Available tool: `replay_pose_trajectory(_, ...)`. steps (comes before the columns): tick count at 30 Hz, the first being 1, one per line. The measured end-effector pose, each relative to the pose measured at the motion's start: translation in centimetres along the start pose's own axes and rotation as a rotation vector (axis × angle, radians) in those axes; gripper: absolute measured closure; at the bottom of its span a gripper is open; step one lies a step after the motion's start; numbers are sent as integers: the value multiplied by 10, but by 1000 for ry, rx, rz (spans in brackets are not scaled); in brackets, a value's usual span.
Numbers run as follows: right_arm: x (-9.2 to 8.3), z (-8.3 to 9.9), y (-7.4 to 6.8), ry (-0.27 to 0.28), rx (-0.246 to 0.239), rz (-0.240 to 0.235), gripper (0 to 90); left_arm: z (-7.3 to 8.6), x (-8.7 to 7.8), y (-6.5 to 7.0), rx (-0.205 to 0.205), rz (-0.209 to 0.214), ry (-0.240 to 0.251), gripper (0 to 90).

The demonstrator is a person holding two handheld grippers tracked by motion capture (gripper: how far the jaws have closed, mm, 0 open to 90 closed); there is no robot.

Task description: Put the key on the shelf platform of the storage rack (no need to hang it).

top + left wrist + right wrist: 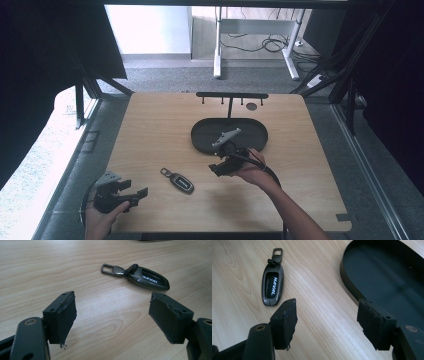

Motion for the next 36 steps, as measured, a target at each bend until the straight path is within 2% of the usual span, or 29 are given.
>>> replay_pose_trajectory(7, 10, -13, -9, -32, -40, -17, 329, 0, 0, 0, -2, 2, -1, 223)
replay_pose_trajectory(21, 31, -33, -26, -68, -73, -50, 329, 0, -1, 0, 1, 3, 1, 223)
replay_pose_trajectory(36, 55, -42, -43, -116, -104, -89, 330, 0, -1, -1, 0, 9, 2, 223)
Point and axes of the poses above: each handheld gripper's, and its own axes: x roughly forward along the jaws, z roughly out of its underside, y roughly to its right, the point moved 1 cm from there along x, roughly forward along the jaws, and after that the axes turned 1 degree about -z, right-handed, at the moved point
